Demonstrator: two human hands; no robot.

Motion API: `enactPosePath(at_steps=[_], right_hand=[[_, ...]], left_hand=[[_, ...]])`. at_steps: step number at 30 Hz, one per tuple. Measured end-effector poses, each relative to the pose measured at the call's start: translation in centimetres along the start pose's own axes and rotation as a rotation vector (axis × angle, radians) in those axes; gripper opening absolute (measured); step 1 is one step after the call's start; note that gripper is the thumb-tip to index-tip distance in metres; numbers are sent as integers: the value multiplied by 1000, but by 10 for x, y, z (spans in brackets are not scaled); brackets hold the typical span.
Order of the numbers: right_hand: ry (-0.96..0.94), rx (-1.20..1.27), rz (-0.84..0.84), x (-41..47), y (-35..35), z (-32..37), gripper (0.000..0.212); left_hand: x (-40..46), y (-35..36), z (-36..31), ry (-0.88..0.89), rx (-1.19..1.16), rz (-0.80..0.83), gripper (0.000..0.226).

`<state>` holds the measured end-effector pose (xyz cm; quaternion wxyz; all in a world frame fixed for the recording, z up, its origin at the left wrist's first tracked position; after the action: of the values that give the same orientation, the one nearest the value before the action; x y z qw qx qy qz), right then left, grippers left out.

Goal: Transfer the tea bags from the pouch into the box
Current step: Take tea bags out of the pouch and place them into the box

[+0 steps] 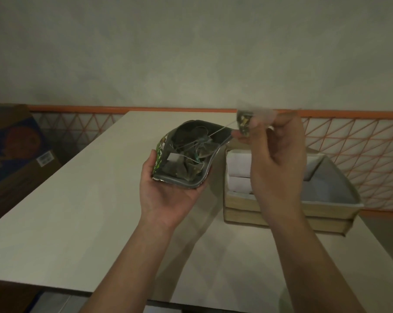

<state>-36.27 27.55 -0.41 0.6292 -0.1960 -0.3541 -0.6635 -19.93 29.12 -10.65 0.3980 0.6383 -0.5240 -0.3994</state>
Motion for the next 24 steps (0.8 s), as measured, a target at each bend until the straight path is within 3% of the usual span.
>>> enactPosePath(at_steps=[3, 6, 10, 12, 15, 18, 21, 24], right_hand=[[-19, 23, -6, 4, -4, 0, 12], [76, -136, 55, 6, -6, -15, 10], [-21, -88, -199, 6, -29, -10, 20], [-15, -138, -212, 4, -34, -14, 25], [144, -426, -50, 1, -40, -41, 17], [307, -803, 233, -2, -45, -65, 20], [398, -856, 408, -9, -40, -77, 21], [332, -894, 446, -14, -34, -78, 24]], left_hand=[[1, 3, 3, -9, -8, 17, 63], [3, 4, 5, -4, -13, 26, 63], [4, 4, 6, 0, -26, 34, 62], [4, 5, 7, -3, -50, 39, 61], [3, 5, 8, -11, -88, 37, 60], [3, 4, 10, -12, -93, 20, 56], [2, 4, 14, -25, -79, 17, 53], [2, 4, 16, -34, -85, 21, 53]])
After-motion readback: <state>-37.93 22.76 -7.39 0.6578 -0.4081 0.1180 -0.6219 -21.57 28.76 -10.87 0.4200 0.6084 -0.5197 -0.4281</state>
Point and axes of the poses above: each hand's wrist, its own x-axis towards the middle knuckle, its own y-axis out of the palm, z = x × y, the point moved 5 cm from there along x, towards the middle knuckle, and after that the axes turned 2 degrees about -z, right-handed, at the moved point
